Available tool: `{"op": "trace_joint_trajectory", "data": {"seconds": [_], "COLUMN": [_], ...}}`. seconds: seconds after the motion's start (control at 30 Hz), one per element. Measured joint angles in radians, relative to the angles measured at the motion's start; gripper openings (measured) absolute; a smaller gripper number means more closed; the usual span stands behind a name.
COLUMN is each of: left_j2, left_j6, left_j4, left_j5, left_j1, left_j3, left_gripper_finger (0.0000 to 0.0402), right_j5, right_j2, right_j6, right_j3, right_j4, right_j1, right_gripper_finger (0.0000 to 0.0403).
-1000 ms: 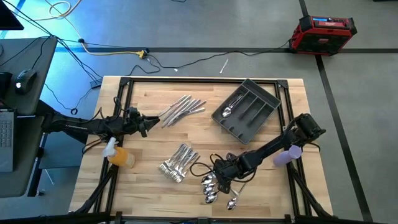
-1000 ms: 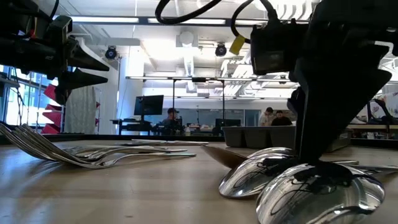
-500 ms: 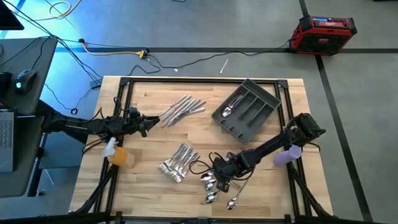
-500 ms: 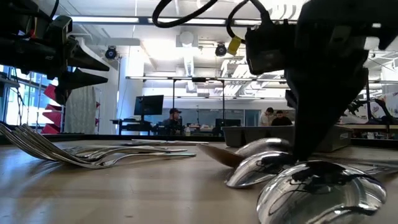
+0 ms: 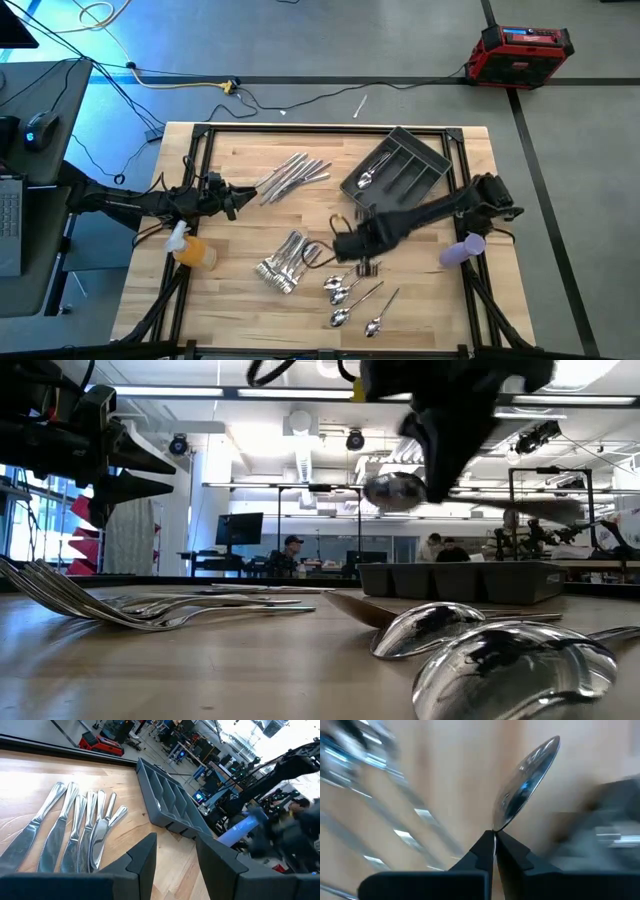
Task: Sort silverware
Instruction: Put the spoon in the silverware tray
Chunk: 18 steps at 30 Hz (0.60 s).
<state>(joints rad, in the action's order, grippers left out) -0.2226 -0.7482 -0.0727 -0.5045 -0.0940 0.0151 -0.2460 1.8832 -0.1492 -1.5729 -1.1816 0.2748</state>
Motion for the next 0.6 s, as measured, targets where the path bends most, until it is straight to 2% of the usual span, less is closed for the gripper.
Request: {"op": "trace_joint_trajectory", "data": {"seconds": [0.1,0.37,0.5,0.6], "left_j2": [0.0,0.0,0.0,0.0], "left_j6": [0.0,0.0,0.0,0.0], "left_j4": [0.0,0.0,0.0,0.001], "left_j5": [0.0,0.0,0.0,0.0], "left_j1": [0.0,0.0,0.0,0.0], "left_j3": [0.0,0.0,0.0,0.0], "left_gripper_finger": [0.0119,0.0119,0.0119,0.0119], "right_j5": [-0.085,-0.065,-0.025,0.036], "right_j2": [-0.002,0.0,0.002,0.003], "right_j6": [0.296,1.089,1.307,1.385], "right_j3": [-0.048,0.005,0.04,0.077], "right_j4": [-0.094,-0.111,-0.082,-0.007], "right_j1": [-0.088,-0.435,-0.583,-0.657], "right_gripper_finger": [0.0,0.0,0.0,0.0]}}
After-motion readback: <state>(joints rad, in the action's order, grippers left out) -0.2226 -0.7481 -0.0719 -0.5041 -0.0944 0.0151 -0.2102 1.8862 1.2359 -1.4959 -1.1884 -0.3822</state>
